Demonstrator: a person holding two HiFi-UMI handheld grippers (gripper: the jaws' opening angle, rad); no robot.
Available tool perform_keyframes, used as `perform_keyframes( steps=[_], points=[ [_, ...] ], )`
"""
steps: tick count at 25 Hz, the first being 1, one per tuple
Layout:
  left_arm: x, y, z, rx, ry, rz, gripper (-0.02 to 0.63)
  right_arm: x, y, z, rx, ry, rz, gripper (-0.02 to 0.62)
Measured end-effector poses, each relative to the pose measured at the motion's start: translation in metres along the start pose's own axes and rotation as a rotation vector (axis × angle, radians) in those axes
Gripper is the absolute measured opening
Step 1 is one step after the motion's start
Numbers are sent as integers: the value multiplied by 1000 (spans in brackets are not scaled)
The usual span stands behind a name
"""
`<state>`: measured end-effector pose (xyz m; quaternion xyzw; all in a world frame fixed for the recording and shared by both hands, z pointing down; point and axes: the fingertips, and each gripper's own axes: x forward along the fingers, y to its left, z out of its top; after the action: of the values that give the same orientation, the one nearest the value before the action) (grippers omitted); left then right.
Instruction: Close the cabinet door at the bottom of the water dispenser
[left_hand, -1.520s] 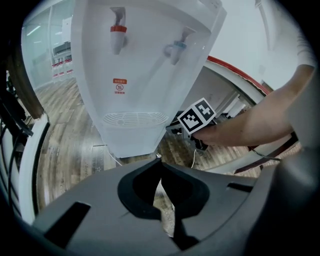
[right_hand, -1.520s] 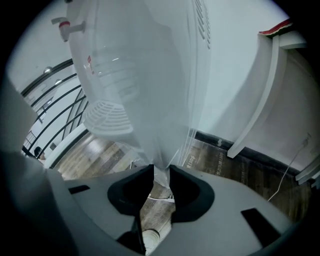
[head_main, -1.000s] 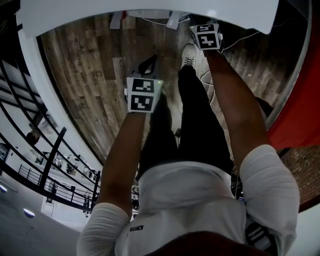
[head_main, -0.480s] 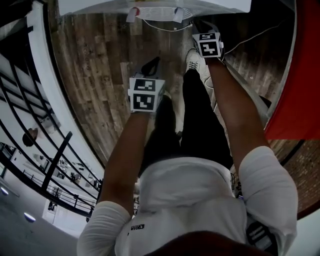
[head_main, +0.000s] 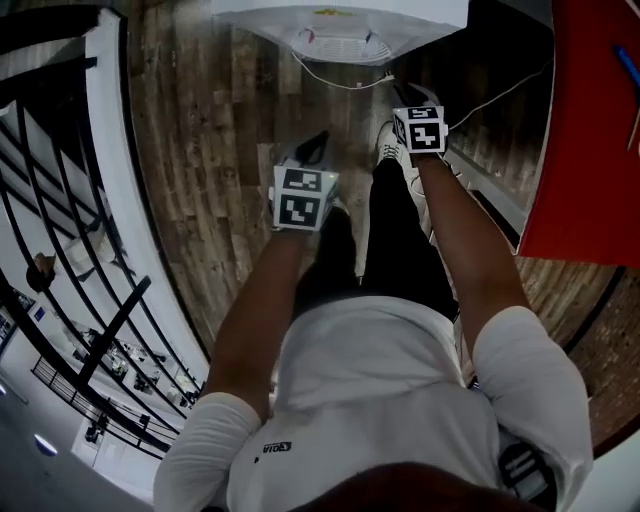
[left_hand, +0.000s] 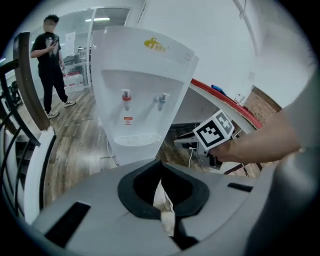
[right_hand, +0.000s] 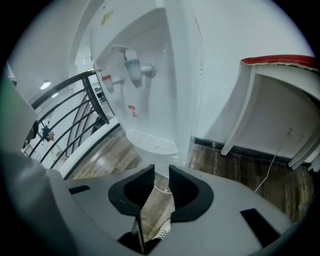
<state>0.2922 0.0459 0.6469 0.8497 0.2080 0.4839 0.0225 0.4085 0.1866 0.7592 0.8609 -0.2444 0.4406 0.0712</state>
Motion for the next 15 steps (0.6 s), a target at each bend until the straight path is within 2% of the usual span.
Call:
perform_keyframes(
  steps=[5, 15],
  points=[
    [-34, 3, 8, -2, -45, 14, -5, -51, 27, 26, 78, -55, 62, 102],
    [-142, -23, 23, 90, -165, -44, -5, -173, 125, 68, 195, -154, 245, 101]
  ],
)
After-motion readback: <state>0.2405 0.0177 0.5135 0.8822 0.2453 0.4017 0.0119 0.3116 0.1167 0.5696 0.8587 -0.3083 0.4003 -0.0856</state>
